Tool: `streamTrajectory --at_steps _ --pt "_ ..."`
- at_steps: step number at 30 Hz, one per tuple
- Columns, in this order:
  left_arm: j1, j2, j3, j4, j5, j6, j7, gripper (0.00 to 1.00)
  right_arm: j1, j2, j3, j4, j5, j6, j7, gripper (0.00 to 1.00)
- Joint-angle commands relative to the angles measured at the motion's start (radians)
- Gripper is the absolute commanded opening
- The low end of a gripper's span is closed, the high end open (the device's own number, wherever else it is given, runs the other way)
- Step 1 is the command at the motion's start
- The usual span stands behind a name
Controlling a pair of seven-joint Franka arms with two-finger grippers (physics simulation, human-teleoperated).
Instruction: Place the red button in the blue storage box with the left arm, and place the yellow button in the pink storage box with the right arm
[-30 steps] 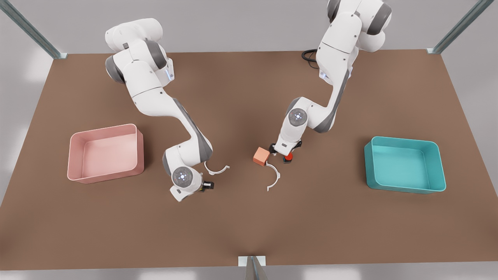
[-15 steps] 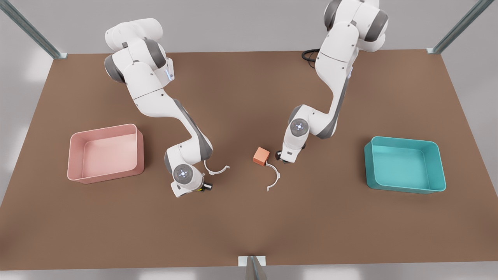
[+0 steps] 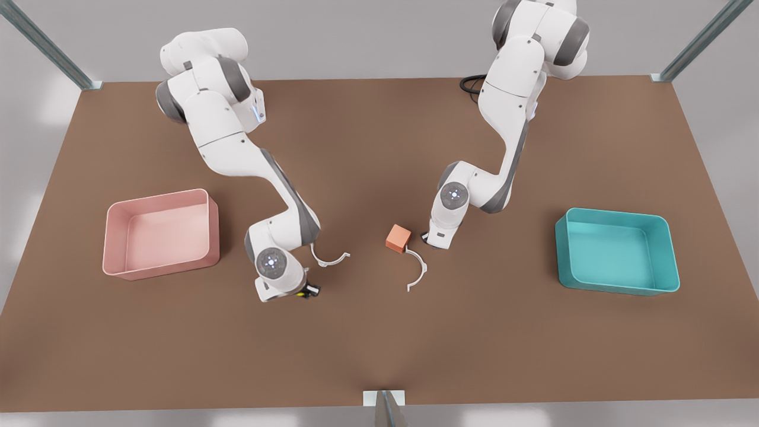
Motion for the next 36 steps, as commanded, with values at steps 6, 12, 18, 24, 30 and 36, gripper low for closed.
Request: streamTrajectory --at_steps 6,12,18,24,30,36 --pt "0.004 -0.034 0.003 0.008 0.000 -0.020 -0.037 0.50 -0.137 -0.210 0.004 -0.014 -0.004 -0.225 -0.357 0.46" --pt "0.073 -0.244 0.124 0.066 0.004 -0.452 0.296 0.49 -0.328 -0.371 0.004 -0.153 -0.076 -0.302 -0.657 0.46" --pt "0.075 -0.295 0.419 0.066 0.004 -0.544 0.837 0.49 -0.433 -0.568 0.010 -0.481 -0.073 -0.239 -0.786 0.46" --pt "0.259 -0.233 0.557 0.135 0.004 -0.532 1.411 0.49 -0.500 -0.614 0.010 -0.702 -0.068 -0.040 -0.864 0.47" --pt "0.381 -0.011 0.546 0.257 -0.146 -0.468 1.706 0.49 -0.574 -0.525 0.008 -0.744 -0.075 0.127 -0.942 0.51" --pt "0.464 0.089 0.460 0.257 -0.258 -0.360 1.720 0.49 -0.582 -0.496 0.002 -0.741 -0.076 0.141 -0.941 1.00"
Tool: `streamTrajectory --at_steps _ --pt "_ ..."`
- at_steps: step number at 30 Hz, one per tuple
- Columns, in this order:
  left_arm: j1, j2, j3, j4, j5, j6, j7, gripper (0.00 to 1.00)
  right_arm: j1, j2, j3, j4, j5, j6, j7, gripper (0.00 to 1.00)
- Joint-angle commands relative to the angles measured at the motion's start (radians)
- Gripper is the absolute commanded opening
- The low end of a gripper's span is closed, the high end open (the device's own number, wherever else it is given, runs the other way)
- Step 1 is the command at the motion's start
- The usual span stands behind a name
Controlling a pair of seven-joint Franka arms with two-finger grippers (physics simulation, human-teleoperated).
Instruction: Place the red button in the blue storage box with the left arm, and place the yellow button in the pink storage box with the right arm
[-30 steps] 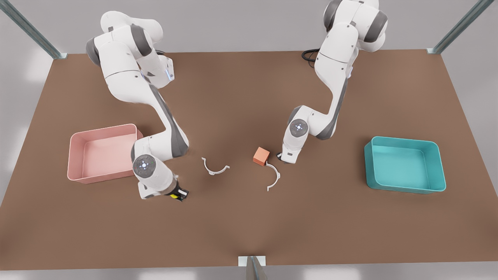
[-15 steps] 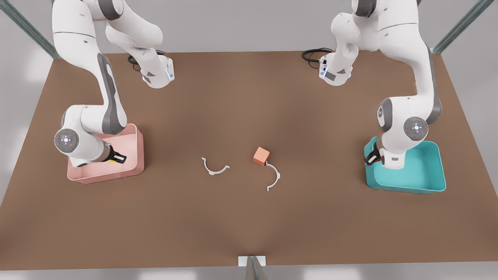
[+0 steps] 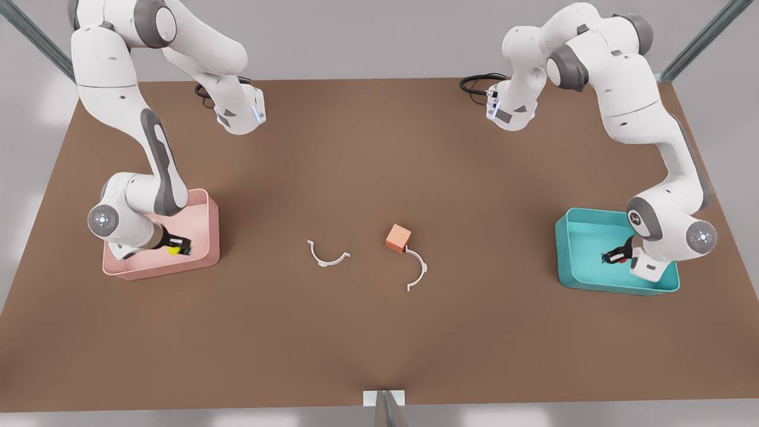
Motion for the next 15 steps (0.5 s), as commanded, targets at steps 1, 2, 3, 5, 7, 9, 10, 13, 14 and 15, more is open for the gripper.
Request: streamTrajectory --at_steps 1,2,3,5,7,9,10,13,14,15 --pt "0.002 0.026 -0.003 0.001 -0.073 0.069 0.653 0.49 0.001 -0.003 0.003 0.006 0.012 0.045 -0.237 1.00" --pt "0.007 0.043 -0.003 0.001 -0.086 0.082 0.653 0.49 0.003 -0.003 0.006 0.055 0.012 0.008 -0.232 1.00" --pt "0.009 0.052 -0.006 0.001 -0.099 0.092 0.653 0.50 0.010 -0.003 0.009 0.117 0.014 -0.032 -0.229 1.00" --pt "0.010 0.053 -0.011 0.001 -0.106 0.092 0.653 0.52 0.016 -0.002 0.047 0.281 0.015 -0.118 -0.224 1.00" --pt "0.010 0.056 -0.011 0.001 -0.106 0.092 0.662 0.76 0.016 -0.003 0.107 0.445 0.015 -0.175 -0.224 1.00" --pt "0.010 0.056 -0.011 0.001 -0.106 0.090 0.679 1.00 0.016 -0.012 0.165 0.635 0.014 -0.400 -0.145 1.00" --pt "0.010 0.056 -0.011 0.001 -0.106 0.090 0.679 1.00 0.016 -0.049 0.182 0.669 0.012 -0.435 -0.137 1.00" --pt "0.010 0.056 -0.009 0.001 -0.106 0.089 0.677 1.00 0.021 -0.063 0.263 0.671 -0.044 -0.524 0.019 1.00" --pt "0.010 0.055 -0.009 0.001 -0.106 0.089 0.677 1.00 0.024 -0.062 0.276 0.693 -0.061 -0.570 0.041 1.00" --pt "0.010 0.050 -0.006 0.001 -0.106 0.087 0.677 1.00 0.032 -0.062 0.296 0.720 -0.063 -0.607 0.111 1.00"
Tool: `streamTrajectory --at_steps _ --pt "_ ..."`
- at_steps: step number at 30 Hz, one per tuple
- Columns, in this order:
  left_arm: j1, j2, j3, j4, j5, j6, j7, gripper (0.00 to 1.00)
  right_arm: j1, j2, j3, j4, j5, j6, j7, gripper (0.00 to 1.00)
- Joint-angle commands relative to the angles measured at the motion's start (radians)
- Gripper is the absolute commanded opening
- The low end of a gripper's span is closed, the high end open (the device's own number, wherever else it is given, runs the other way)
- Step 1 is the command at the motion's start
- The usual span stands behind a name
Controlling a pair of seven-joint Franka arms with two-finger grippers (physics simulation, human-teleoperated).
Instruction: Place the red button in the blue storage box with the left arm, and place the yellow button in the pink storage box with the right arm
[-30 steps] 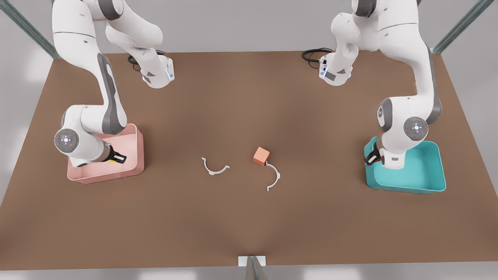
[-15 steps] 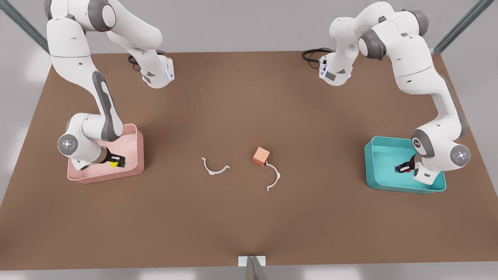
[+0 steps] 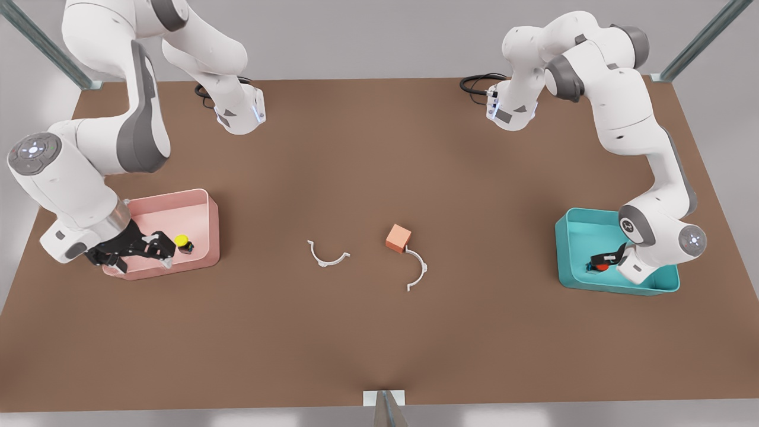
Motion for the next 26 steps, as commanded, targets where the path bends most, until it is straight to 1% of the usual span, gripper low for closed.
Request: streamTrajectory --at_steps 1,2,3,4,5,6,7,8,9,10,11,12,13,15,19,22,26 --pt "-0.004 -0.012 0.003 0.000 0.001 -0.009 0.291 1.00 0.000 -0.021 0.015 0.007 -0.019 -0.238 0.179 1.00" --pt "-0.004 -0.053 0.008 0.010 0.001 -0.064 0.285 1.00 0.002 -0.022 0.015 0.001 0.004 -0.258 0.191 1.00" --pt "-0.005 -0.078 0.018 0.062 0.004 -0.165 0.216 1.00 -0.006 -0.024 0.006 0.024 0.034 -0.267 0.185 1.00" --pt "-0.007 -0.090 0.018 0.146 0.015 -0.284 0.091 1.00 0.116 -0.050 -0.113 0.030 0.031 -0.299 0.177 1.00" --pt "-0.007 -0.105 0.031 0.218 0.015 -0.357 -0.005 1.00 0.313 -0.062 -0.324 0.019 0.062 -0.304 0.177 1.00" --pt "-0.007 -0.119 0.031 0.287 0.015 -0.419 -0.094 1.00 0.200 -0.059 -0.232 0.013 0.073 -0.295 0.151 1.00" --pt "-0.007 -0.125 0.032 0.347 0.016 -0.477 -0.152 1.00 0.158 -0.061 -0.180 0.004 0.068 -0.290 0.151 1.00" --pt "-0.010 -0.130 0.040 0.415 0.018 -0.558 -0.184 1.00 0.155 -0.059 -0.177 0.006 0.070 -0.284 0.148 1.00" --pt "-0.015 -0.174 0.032 0.427 0.038 -0.577 -0.213 1.00 0.163 -0.056 -0.172 0.009 0.070 -0.284 0.156 1.00" --pt "-0.004 -0.254 -0.101 0.424 0.199 -0.577 -0.241 1.00 0.167 -0.056 -0.169 0.012 0.068 -0.290 0.162 1.00" --pt "0.071 -0.326 -0.313 0.415 0.355 -0.586 -0.318 1.00 0.167 -0.056 -0.167 0.012 0.067 -0.292 0.162 1.00" --pt "0.142 -0.380 -0.435 0.399 0.374 -0.624 -0.333 1.00 0.167 -0.054 -0.167 0.010 0.067 -0.292 0.162 1.00" --pt "0.194 -0.404 -0.511 0.398 0.374 -0.637 -0.333 1.00 0.167 -0.054 -0.167 0.010 0.067 -0.289 0.162 1.00" --pt "0.219 -0.481 -0.580 0.395 0.371 -0.667 -0.333 1.00 0.167 -0.054 -0.167 0.012 0.065 -0.289 0.160 1.00" --pt "0.190 -0.601 -0.604 0.278 0.372 -0.658 -0.333 1.00 0.166 -0.054 -0.167 0.010 0.067 -0.289 0.159 1.00" --pt "0.183 -0.613 -0.604 0.250 0.372 -0.655 -0.335 1.00 0.167 -0.054 -0.167 0.012 0.067 -0.295 0.162 1.00" --pt "0.183 -0.613 -0.606 0.250 0.372 -0.649 -0.336 1.00 0.167 -0.054 -0.167 0.012 0.068 -0.295 0.157 1.00"
